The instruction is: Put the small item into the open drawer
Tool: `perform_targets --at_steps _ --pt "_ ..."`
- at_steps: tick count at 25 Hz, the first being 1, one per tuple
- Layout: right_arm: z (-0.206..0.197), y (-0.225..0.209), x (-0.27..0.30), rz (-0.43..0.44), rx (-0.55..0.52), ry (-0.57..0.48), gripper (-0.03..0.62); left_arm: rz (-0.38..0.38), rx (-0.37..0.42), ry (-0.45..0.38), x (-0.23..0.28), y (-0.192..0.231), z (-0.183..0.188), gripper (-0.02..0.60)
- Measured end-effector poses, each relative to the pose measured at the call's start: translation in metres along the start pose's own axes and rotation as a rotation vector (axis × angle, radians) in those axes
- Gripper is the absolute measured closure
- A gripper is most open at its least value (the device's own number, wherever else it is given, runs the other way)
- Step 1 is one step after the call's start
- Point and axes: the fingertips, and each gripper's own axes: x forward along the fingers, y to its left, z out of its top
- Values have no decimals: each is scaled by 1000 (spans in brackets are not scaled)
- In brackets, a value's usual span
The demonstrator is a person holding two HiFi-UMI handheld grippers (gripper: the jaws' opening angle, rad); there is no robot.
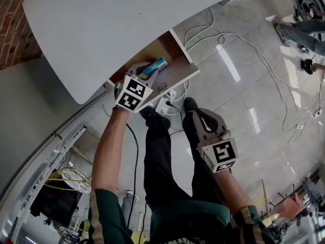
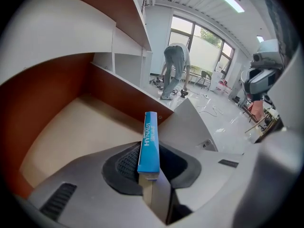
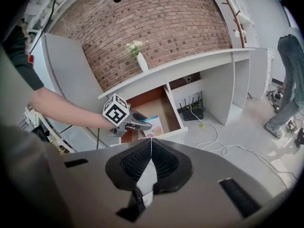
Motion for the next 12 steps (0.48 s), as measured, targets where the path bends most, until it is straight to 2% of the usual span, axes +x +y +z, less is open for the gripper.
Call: perform_targets --at_steps 5,9,12 --pt "1 -2 4 -7 -1 -2 569 4 -53 63 4 9 -9 486" --pt "-1 -1 4 -9 8 6 569 32 -22 122 6 16 -11 468" --pt "3 -1 7 -10 15 6 569 60 -26 121 10 23 -12 441"
